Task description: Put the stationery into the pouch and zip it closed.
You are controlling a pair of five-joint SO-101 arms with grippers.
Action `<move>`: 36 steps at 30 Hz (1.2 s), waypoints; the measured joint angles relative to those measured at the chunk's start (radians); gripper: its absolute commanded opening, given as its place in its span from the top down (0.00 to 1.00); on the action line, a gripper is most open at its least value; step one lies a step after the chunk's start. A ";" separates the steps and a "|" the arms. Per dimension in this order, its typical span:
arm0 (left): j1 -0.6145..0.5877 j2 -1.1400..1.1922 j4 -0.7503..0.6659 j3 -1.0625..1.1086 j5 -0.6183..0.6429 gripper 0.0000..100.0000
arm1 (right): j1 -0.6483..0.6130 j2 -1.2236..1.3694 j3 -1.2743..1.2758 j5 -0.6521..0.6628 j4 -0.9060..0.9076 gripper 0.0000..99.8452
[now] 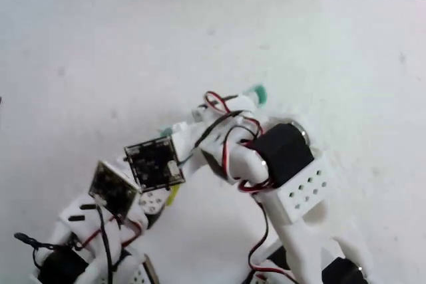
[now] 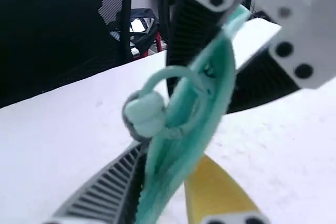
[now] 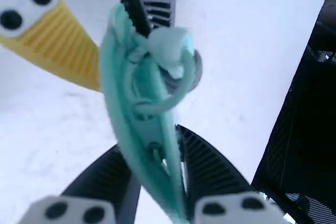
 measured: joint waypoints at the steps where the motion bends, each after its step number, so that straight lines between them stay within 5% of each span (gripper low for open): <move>1: 0.011 0.000 0.005 -0.002 -0.008 0.97 | 0.000 0.000 0.000 0.000 0.000 0.98; 12: 0.025 0.002 0.008 -0.002 -0.014 0.98 | 0.012 0.000 0.002 -0.153 0.000 0.97; 20: 0.025 0.002 0.006 -0.002 -0.014 0.98 | 0.029 0.000 0.002 -0.269 0.002 0.68; 28: 0.003 -0.002 -0.132 0.101 -0.008 0.98 | 0.029 -0.025 0.000 -0.316 0.000 0.67; 36: -0.003 -0.002 -0.180 0.127 -0.008 0.98 | -0.109 -0.107 -0.060 -0.476 -0.002 0.67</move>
